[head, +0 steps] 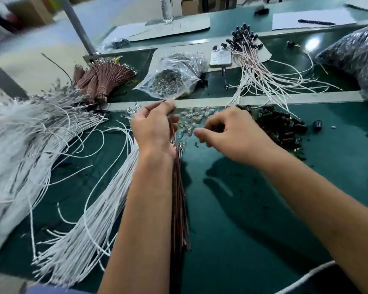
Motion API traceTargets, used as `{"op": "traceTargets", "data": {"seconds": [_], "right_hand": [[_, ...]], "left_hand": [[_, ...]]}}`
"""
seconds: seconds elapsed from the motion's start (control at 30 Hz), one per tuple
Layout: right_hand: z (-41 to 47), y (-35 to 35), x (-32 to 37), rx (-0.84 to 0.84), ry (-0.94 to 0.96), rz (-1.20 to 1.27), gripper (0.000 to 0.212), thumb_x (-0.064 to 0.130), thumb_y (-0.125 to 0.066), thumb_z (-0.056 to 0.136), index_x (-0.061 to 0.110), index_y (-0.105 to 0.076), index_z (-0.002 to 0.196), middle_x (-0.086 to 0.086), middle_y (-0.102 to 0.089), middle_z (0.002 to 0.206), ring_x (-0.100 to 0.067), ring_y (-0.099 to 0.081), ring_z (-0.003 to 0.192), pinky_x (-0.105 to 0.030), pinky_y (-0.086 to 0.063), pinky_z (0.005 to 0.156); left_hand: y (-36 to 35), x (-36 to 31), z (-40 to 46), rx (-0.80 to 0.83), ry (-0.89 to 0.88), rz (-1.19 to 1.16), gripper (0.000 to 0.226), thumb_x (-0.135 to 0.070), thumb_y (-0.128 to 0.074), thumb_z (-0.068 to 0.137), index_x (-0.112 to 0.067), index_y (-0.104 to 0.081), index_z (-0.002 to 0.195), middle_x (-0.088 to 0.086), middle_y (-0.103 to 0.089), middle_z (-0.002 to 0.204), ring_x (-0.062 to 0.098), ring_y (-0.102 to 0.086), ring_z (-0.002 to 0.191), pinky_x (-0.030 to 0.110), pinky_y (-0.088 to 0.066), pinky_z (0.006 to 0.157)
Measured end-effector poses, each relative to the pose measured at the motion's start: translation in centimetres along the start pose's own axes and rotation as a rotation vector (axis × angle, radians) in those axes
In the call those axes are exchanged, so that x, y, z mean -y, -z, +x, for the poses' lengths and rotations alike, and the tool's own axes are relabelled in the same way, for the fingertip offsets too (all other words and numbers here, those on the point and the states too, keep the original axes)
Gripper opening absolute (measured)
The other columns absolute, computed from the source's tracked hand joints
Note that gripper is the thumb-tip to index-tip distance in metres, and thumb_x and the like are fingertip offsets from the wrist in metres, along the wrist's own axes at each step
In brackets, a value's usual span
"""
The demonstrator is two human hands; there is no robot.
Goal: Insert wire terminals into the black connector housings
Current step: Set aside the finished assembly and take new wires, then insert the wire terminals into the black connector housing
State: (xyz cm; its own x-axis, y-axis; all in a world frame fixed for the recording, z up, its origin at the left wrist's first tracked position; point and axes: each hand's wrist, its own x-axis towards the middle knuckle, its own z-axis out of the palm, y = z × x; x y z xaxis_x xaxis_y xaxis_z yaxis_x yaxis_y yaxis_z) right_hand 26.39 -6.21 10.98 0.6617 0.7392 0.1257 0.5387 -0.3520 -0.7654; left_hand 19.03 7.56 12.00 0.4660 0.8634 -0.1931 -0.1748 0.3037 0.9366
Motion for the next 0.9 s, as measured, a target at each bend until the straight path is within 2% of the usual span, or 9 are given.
{"op": "traceTargets", "data": {"seconds": [0.1, 0.17, 0.23, 0.37, 0.43, 0.5, 0.6, 0.73, 0.9], "right_hand": [[4.1, -4.4, 3.1, 0.044, -0.120, -0.043, 0.025, 0.031, -0.073, 0.092, 0.009, -0.079, 0.081, -0.009, -0.075, 0.078, -0.023, -0.071, 0.080, -0.029, -0.054, 0.067], [6.1, -7.4, 5.2, 0.082, -0.164, -0.111, 0.024, 0.030, -0.072, 0.090, 0.008, -0.071, 0.079, -0.010, -0.071, 0.083, -0.029, -0.068, 0.086, -0.029, -0.049, 0.063], [7.2, -9.8, 6.8, 0.072, -0.172, -0.167, 0.031, 0.035, -0.075, 0.090, 0.010, -0.060, 0.081, -0.010, -0.064, 0.093, -0.032, -0.065, 0.094, -0.029, -0.048, 0.068], [8.5, -12.3, 8.0, 0.062, -0.216, -0.235, 0.022, 0.023, -0.073, 0.091, 0.008, -0.068, 0.105, -0.015, -0.069, 0.117, -0.035, -0.067, 0.112, -0.036, -0.053, 0.084], [9.0, -12.2, 8.0, 0.109, -0.268, -0.186, 0.009, 0.015, -0.066, 0.090, 0.007, -0.065, 0.093, -0.015, -0.068, 0.109, -0.034, -0.067, 0.107, -0.034, -0.049, 0.078], [9.3, -11.9, 7.8, 0.133, -0.321, -0.107, 0.012, 0.010, -0.065, 0.087, 0.007, -0.057, 0.079, -0.011, -0.064, 0.092, -0.031, -0.066, 0.094, -0.032, -0.048, 0.070], [9.3, -11.2, 7.1, 0.079, -0.404, 0.183, 0.011, 0.006, -0.068, 0.089, -0.002, -0.065, 0.096, -0.015, -0.066, 0.093, -0.028, -0.064, 0.082, -0.035, -0.052, 0.063], [8.3, -8.0, 7.1, 0.014, -0.348, 0.471, 0.017, 0.009, -0.068, 0.097, -0.007, -0.068, 0.104, -0.012, -0.060, 0.084, -0.020, -0.050, 0.069, -0.029, -0.043, 0.056], [7.4, -1.3, 6.7, -0.179, -0.285, 0.748, 0.008, 0.006, -0.059, 0.102, 0.004, -0.058, 0.094, -0.004, -0.054, 0.076, -0.009, -0.047, 0.056, -0.017, -0.036, 0.040]], "left_hand": [[3.3, -0.7, 1.0, -0.148, -0.061, 0.117, 0.014, 0.001, -0.072, 0.083, -0.009, -0.063, 0.087, 0.009, -0.068, 0.074, 0.010, -0.057, 0.045, 0.021, -0.041, 0.045], [5.5, -0.8, 1.7, -0.238, -0.090, 0.209, 0.014, 0.000, -0.073, 0.081, -0.010, -0.064, 0.083, 0.010, -0.069, 0.074, 0.011, -0.060, 0.045, 0.023, -0.044, 0.048], [7.0, -0.8, 2.2, -0.304, -0.114, 0.269, 0.010, -0.002, -0.074, 0.079, -0.007, -0.068, 0.086, 0.012, -0.070, 0.075, 0.014, -0.062, 0.049, 0.026, -0.048, 0.054], [8.4, -0.7, 2.5, -0.369, -0.123, 0.244, 0.014, -0.002, -0.073, 0.076, -0.002, -0.072, 0.090, 0.018, -0.072, 0.081, 0.019, -0.062, 0.054, 0.029, -0.050, 0.058], [8.5, -0.7, 2.5, -0.368, -0.114, 0.244, 0.016, -0.002, -0.073, 0.076, -0.001, -0.072, 0.092, 0.014, -0.072, 0.076, 0.015, -0.061, 0.048, 0.025, -0.047, 0.054], [8.6, -0.8, 2.5, -0.374, -0.110, 0.244, 0.017, -0.002, -0.073, 0.075, -0.004, -0.072, 0.091, 0.011, -0.071, 0.073, 0.012, -0.062, 0.046, 0.024, -0.046, 0.052], [8.4, -1.2, 2.3, -0.376, -0.125, 0.267, 0.013, -0.005, -0.075, 0.077, -0.008, -0.071, 0.089, 0.012, -0.074, 0.081, 0.013, -0.064, 0.051, 0.026, -0.049, 0.054], [7.5, -1.6, 1.8, -0.234, -0.195, 0.414, 0.014, -0.009, -0.081, 0.081, -0.012, -0.071, 0.090, 0.006, -0.075, 0.078, 0.010, -0.067, 0.055, 0.023, -0.049, 0.054], [5.0, -2.4, 0.1, 0.224, -0.119, 0.412, 0.015, -0.006, -0.079, 0.085, -0.009, -0.067, 0.094, 0.009, -0.078, 0.082, 0.008, -0.062, 0.054, 0.018, -0.046, 0.050]]}}
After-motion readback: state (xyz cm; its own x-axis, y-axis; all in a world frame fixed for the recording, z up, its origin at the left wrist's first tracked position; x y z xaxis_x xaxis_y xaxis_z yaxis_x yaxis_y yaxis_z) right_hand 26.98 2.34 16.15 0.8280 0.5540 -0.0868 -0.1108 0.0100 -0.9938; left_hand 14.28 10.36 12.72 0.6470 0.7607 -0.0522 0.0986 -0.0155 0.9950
